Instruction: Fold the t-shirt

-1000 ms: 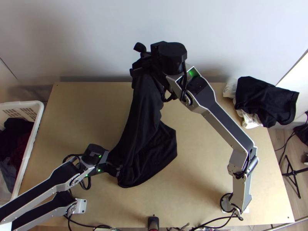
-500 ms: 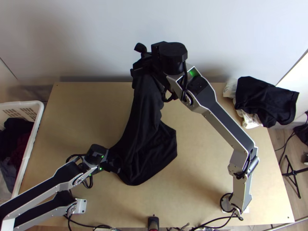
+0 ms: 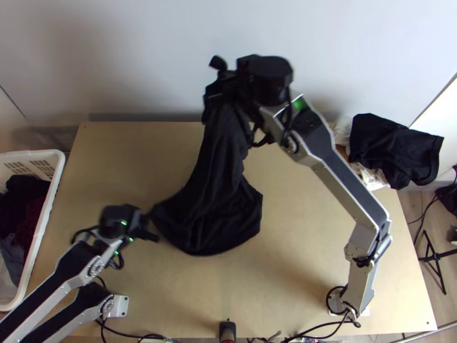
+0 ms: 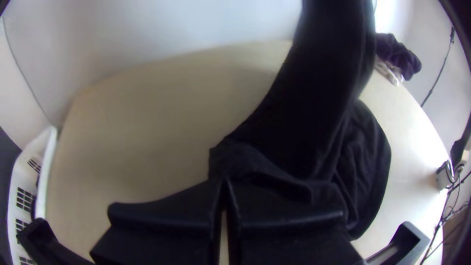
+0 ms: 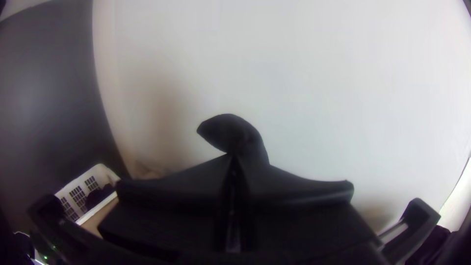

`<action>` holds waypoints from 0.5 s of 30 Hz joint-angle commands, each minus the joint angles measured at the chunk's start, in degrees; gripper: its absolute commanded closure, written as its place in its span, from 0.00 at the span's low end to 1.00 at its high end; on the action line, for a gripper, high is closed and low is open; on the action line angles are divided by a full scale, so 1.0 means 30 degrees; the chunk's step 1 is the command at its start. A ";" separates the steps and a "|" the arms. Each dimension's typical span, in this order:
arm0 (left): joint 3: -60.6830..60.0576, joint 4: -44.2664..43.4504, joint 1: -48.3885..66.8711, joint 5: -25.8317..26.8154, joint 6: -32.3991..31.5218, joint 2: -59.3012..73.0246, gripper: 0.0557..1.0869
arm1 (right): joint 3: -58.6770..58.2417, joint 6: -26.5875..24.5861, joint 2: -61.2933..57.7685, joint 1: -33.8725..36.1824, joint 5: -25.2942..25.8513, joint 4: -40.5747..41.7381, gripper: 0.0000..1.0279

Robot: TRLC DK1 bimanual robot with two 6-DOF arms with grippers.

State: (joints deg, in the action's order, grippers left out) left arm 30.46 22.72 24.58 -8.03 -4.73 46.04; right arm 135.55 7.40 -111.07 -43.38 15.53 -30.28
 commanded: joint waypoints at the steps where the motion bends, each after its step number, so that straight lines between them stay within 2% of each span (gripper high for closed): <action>1: 0.2152 -0.1568 -0.5351 -0.0164 0.4009 -0.0347 0.96 | 0.0023 -0.0122 0.1368 0.1831 0.0449 0.0133 0.97; 8: 0.4144 -0.5230 -0.9160 0.0070 0.4654 0.1293 0.97 | 0.0023 -0.0152 0.3506 0.4527 0.1269 0.0631 0.97; 15: 0.5345 -0.9741 -1.0390 -0.0194 0.2544 0.1235 0.97 | -0.0123 -0.0064 0.5616 0.5669 0.1708 0.1188 0.97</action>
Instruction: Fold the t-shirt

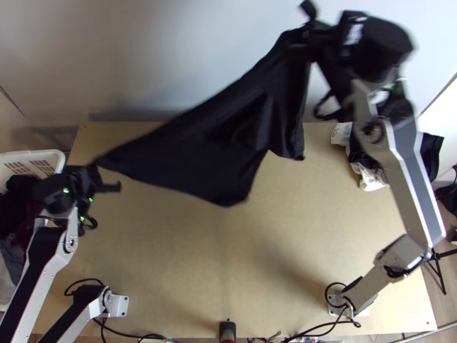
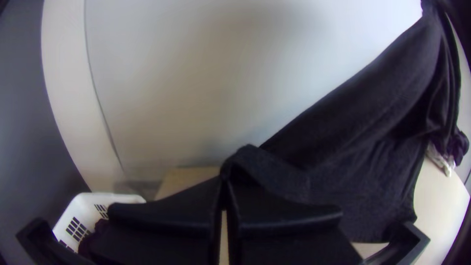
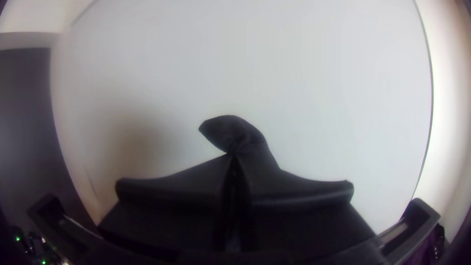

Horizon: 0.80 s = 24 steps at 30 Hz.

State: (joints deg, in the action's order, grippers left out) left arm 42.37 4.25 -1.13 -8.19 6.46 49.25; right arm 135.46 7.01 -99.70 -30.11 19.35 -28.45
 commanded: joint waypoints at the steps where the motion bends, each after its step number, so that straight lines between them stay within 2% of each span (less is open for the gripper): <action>1: 0.1638 -0.4259 -0.1910 -0.0172 -0.1567 0.0135 0.97 | -0.0094 0.0126 0.2032 0.1218 0.0433 0.0664 0.97; 8: 0.3133 -0.7657 -0.1558 -0.0289 -0.2592 -0.0393 0.97 | -0.0153 -0.0343 0.2677 0.0749 0.0404 0.2392 0.97; 13: 0.4187 -0.7628 -0.1090 -0.0201 -0.4497 -0.1213 0.97 | -0.0973 -0.0255 0.3644 -0.0950 0.0404 0.1367 0.97; 17: 0.3953 -0.7042 0.0287 -0.0113 -0.4585 -0.3000 0.97 | -0.2174 0.0009 0.5196 -0.2152 0.0404 -0.0596 0.97; 24: 0.3631 -0.6134 0.0141 -0.0172 -0.4467 -0.3996 0.97 | -0.2877 0.0214 0.6954 -0.0950 0.0404 -0.0830 0.97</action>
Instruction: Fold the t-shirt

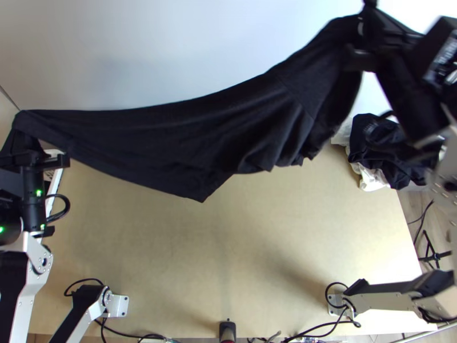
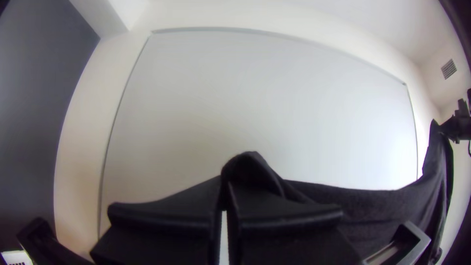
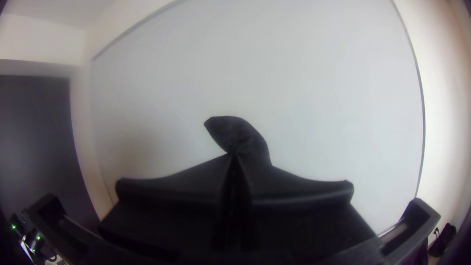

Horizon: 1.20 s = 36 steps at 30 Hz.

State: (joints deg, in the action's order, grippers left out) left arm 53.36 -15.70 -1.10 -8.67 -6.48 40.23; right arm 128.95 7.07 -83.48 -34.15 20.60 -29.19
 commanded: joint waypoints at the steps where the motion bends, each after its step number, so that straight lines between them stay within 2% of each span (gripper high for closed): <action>1: 0.0083 0.0518 0.0016 -0.0012 -0.0096 -0.0987 0.97 | -0.0706 0.0192 0.1665 0.0427 -0.0011 -0.0612 0.97; 7: 0.0757 0.0577 -0.0423 -0.0012 0.0314 -0.1075 0.97 | -0.0999 0.0338 0.2867 0.0690 -0.0011 -0.0875 0.97; 10: 0.0669 0.1455 -0.0306 0.0193 0.0314 -0.2042 0.97 | -0.2816 0.0778 0.4419 0.0896 -0.0041 -0.1344 0.97; 15: -0.0122 0.4151 0.0368 0.2068 0.0168 -0.4356 0.96 | -0.6771 0.1159 0.7320 0.1306 -0.0216 -0.1608 0.97; 18: -0.0679 0.4912 0.0749 0.2332 0.0197 -0.5206 0.96 | -0.7738 0.1071 0.8111 0.1628 -0.0216 -0.1667 0.97; 30: -0.0268 0.5000 0.0661 0.2332 0.0139 -0.5470 0.97 | -0.7562 0.1217 0.8374 0.1599 -0.0304 -0.2047 0.97; 36: -0.0561 0.5440 0.0983 0.2332 0.0139 -0.6700 0.97 | -0.7532 0.1891 0.9458 0.1423 -0.1945 -0.4040 0.97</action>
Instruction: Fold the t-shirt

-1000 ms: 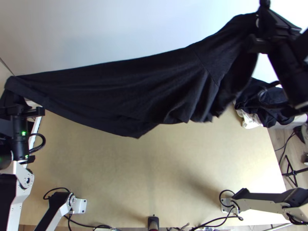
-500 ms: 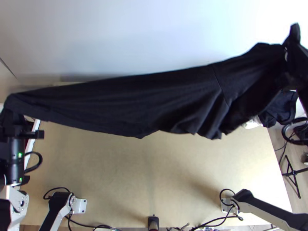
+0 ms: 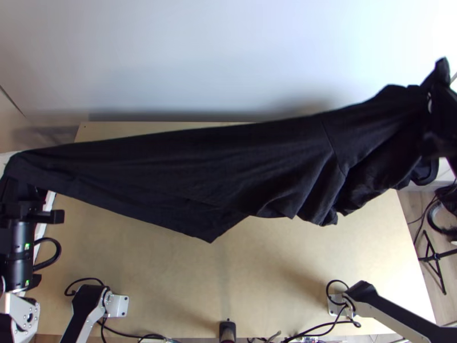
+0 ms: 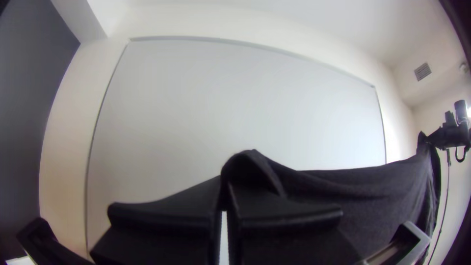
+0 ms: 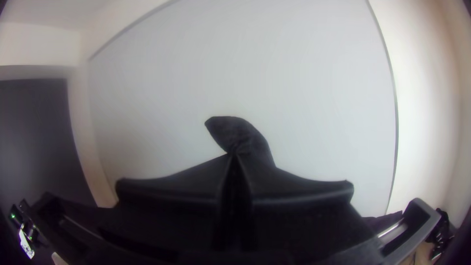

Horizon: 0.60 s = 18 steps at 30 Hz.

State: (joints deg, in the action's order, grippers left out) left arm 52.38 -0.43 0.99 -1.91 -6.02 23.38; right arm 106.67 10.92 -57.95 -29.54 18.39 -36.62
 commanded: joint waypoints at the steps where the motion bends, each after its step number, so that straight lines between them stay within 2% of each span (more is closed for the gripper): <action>1: -0.0263 0.0435 0.0460 0.0081 -0.0014 -0.1347 0.96 | -0.0108 0.0667 0.1154 -0.0114 -0.1297 -0.1826 0.97; 12: 0.0265 0.1695 0.1631 0.0579 -0.0102 -0.4481 0.97 | 0.0038 0.1400 0.3439 0.0296 -0.2557 -0.4199 0.97; 18: -0.0058 0.3482 0.1631 0.0784 -0.0366 -0.5507 0.97 | -0.0929 0.2689 0.3615 0.0442 -0.2967 -0.5195 0.97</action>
State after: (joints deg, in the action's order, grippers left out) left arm 52.73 5.65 5.52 -0.38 -6.48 10.48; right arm 106.52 15.57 -48.60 -28.73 10.87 -49.10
